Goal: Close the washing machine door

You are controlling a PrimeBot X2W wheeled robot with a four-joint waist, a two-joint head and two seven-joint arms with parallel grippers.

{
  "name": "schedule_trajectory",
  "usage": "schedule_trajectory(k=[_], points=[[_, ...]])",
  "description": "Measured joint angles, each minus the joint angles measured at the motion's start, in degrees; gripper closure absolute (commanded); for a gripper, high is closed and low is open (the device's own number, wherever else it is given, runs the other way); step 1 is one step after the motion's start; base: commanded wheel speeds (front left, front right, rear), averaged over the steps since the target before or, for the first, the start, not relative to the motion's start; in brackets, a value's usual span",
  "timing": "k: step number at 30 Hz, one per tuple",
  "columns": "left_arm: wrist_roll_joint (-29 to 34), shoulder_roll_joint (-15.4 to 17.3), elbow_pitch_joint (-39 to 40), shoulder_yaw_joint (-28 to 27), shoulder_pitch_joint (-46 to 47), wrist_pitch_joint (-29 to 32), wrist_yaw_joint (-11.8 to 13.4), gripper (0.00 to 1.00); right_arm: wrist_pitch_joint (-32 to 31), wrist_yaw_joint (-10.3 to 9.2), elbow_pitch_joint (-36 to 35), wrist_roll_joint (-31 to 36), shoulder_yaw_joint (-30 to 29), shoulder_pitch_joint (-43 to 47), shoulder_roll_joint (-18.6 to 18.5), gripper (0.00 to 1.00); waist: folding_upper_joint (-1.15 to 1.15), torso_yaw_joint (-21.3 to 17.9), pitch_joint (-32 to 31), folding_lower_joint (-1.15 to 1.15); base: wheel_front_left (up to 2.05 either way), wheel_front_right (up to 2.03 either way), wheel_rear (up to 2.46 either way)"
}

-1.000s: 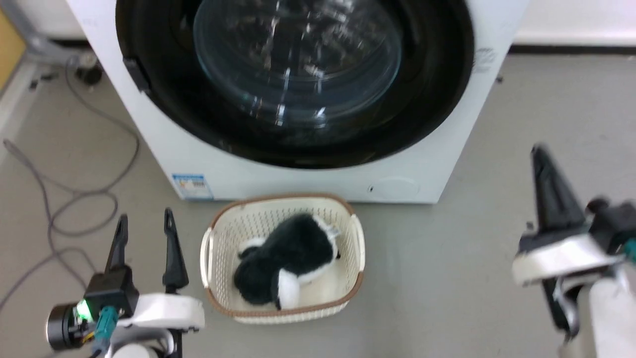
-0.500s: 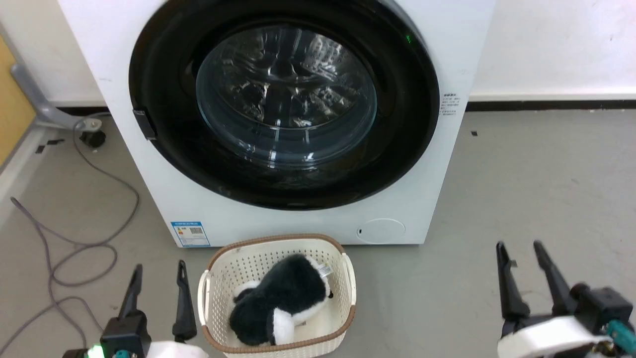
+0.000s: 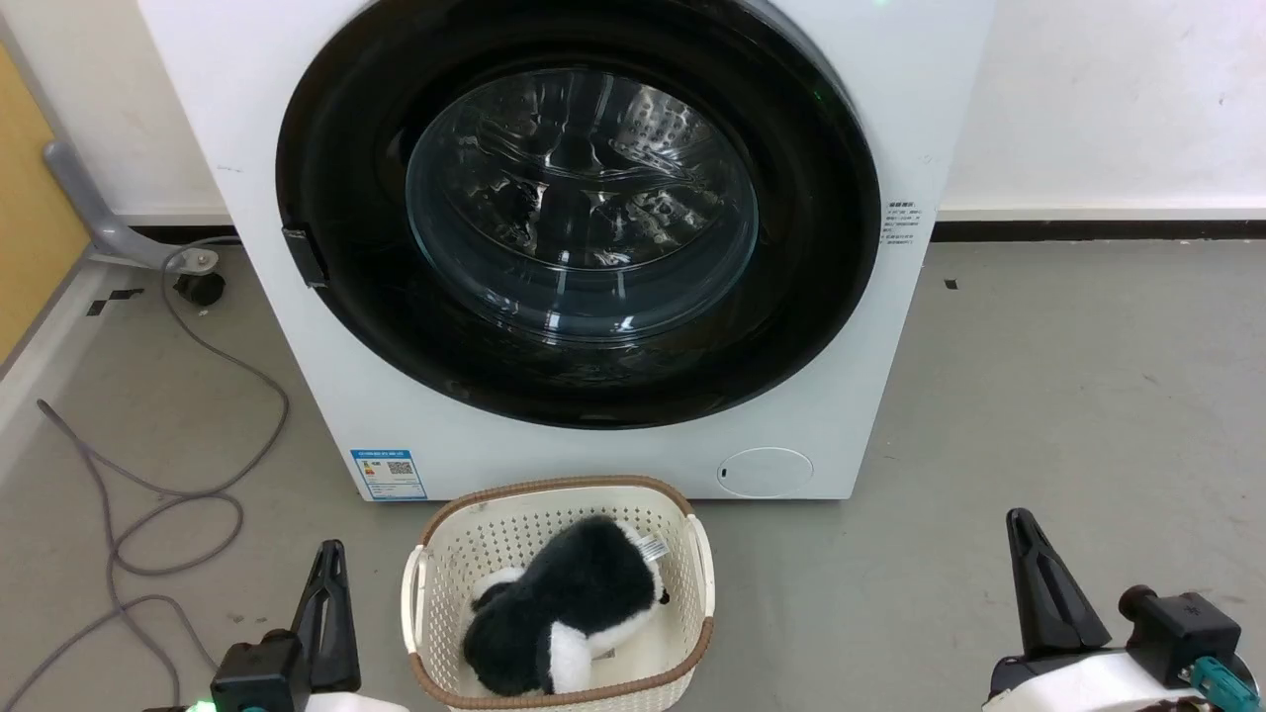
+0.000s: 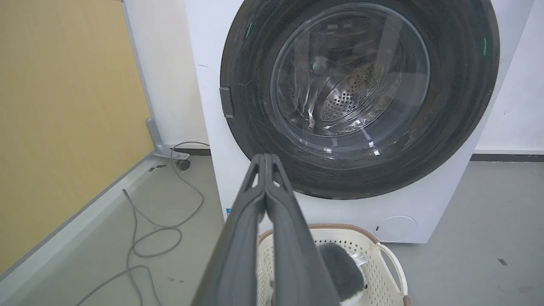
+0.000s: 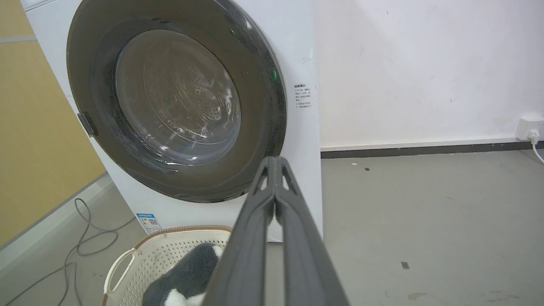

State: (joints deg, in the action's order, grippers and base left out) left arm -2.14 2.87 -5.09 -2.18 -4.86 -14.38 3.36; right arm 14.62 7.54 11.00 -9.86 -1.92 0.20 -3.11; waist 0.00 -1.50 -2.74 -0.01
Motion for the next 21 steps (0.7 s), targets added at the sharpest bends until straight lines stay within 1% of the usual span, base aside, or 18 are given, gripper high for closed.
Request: schedule_trajectory(k=[21], points=[[0.02,0.00,0.68,0.34,0.24,2.33,-0.52,1.00,-2.45,0.00,-1.69,1.38,0.30,-0.01,0.00,1.00,0.00,0.26,0.48,0.00,0.00,0.00,0.00]])
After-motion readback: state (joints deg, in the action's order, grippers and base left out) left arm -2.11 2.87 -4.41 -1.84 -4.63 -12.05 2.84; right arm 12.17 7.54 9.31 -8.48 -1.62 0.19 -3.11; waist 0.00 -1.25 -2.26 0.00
